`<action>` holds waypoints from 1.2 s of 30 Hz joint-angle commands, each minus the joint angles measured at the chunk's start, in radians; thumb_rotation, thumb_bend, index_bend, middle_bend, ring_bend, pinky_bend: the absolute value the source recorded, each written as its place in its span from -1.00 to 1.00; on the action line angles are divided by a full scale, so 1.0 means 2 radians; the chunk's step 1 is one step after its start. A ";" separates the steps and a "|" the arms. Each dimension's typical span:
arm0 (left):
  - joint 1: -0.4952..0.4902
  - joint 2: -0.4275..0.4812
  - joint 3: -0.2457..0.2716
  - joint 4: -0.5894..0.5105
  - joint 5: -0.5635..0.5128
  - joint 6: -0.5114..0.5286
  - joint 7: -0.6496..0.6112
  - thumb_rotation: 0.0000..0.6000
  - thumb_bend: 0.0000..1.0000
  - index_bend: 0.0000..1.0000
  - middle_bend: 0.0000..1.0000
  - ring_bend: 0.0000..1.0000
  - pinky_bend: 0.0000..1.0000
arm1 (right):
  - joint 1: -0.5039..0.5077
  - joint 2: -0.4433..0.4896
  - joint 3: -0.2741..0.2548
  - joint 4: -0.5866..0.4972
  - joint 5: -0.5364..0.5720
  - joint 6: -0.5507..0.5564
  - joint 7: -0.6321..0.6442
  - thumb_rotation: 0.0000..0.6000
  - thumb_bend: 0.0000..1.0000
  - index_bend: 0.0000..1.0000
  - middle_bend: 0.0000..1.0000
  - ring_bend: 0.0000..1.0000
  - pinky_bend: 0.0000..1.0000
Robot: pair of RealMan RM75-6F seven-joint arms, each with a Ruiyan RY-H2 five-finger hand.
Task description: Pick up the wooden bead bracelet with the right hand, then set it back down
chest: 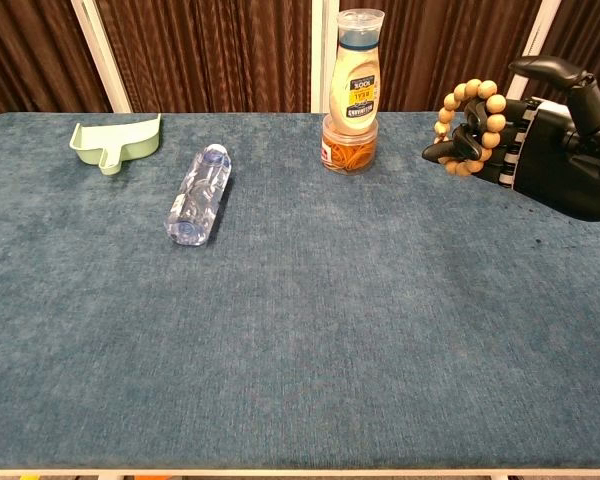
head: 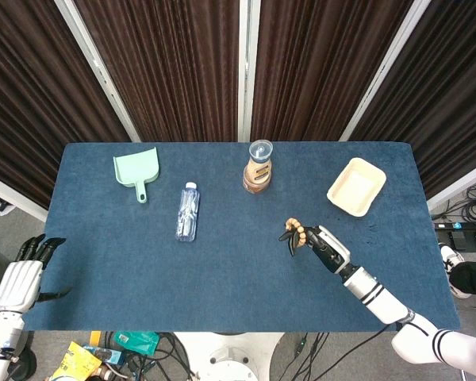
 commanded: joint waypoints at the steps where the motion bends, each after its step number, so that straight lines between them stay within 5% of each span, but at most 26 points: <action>1: 0.000 0.000 0.000 0.000 0.000 0.000 0.000 1.00 -1.00 -0.71 -0.75 -1.00 -1.00 | 0.000 0.000 0.001 -0.001 0.001 0.000 0.002 -0.36 -0.13 0.18 0.24 -0.38 -0.97; 11: 0.001 -0.001 0.000 0.002 0.000 0.001 -0.004 1.00 -1.00 -0.71 -0.75 -1.00 -1.00 | 0.000 0.000 0.003 -0.002 0.000 -0.001 -0.002 -0.33 0.28 0.18 0.24 -0.38 -0.97; 18: 0.001 -0.003 -0.001 0.004 0.001 0.003 -0.006 1.00 -1.00 -0.72 -0.75 -1.00 -1.00 | -0.001 0.001 0.002 -0.005 -0.002 0.000 -0.013 -0.32 0.32 0.19 0.24 -0.38 -0.97; 32: 0.001 -0.006 -0.001 0.009 0.004 0.006 -0.011 1.00 -1.00 -0.72 -0.75 -1.00 -1.00 | -0.004 0.012 0.001 -0.015 -0.005 0.005 -0.037 0.05 0.96 0.19 0.24 -0.39 -0.97; 36: 0.001 -0.007 -0.001 0.010 0.006 0.007 -0.012 1.00 -1.00 -0.72 -0.75 -1.00 -1.00 | -0.005 0.015 0.000 -0.017 -0.006 0.005 -0.041 0.19 1.00 0.20 0.24 -0.39 -0.97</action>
